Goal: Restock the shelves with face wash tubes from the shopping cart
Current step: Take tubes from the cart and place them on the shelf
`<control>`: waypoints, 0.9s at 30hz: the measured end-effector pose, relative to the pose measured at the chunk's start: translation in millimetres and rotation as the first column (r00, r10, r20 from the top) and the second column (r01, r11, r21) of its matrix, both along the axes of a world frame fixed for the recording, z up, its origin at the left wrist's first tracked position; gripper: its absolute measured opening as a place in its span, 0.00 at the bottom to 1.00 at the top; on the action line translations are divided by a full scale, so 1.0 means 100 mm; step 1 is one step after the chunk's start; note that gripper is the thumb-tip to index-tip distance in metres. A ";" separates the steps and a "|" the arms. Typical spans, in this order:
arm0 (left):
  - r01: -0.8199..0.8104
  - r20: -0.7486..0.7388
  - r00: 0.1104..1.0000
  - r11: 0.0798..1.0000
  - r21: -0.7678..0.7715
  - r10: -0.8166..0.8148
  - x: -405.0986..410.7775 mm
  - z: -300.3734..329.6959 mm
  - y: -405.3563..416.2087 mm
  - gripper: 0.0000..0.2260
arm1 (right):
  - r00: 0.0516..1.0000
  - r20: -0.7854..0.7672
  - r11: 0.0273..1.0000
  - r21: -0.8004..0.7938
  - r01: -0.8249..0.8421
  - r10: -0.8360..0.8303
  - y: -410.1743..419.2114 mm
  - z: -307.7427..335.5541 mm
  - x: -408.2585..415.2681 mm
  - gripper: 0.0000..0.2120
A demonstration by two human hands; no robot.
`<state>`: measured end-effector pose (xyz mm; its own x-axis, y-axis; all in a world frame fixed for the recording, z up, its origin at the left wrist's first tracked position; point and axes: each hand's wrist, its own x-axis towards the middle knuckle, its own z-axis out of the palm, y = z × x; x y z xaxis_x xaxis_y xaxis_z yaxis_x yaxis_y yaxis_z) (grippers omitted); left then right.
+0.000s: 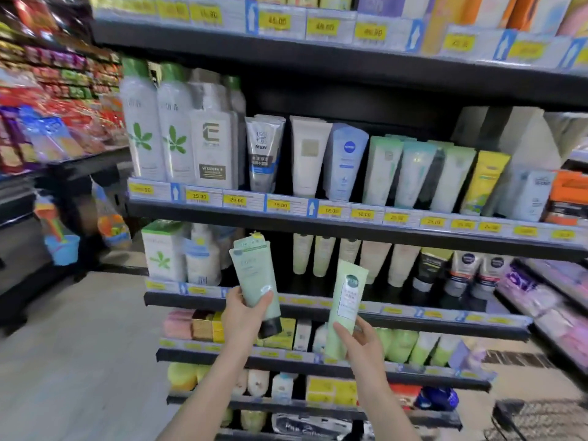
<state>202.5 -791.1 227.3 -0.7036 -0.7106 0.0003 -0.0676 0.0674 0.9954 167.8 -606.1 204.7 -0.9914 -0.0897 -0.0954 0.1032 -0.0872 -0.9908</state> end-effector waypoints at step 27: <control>-0.012 -0.160 0.987 1.000 -0.007 0.011 -1.08 -0.30 -0.98 0.24 | 0.953 -0.225 0.933 0.341 -0.117 0.202 -1.60 0.07 -1.43 0.22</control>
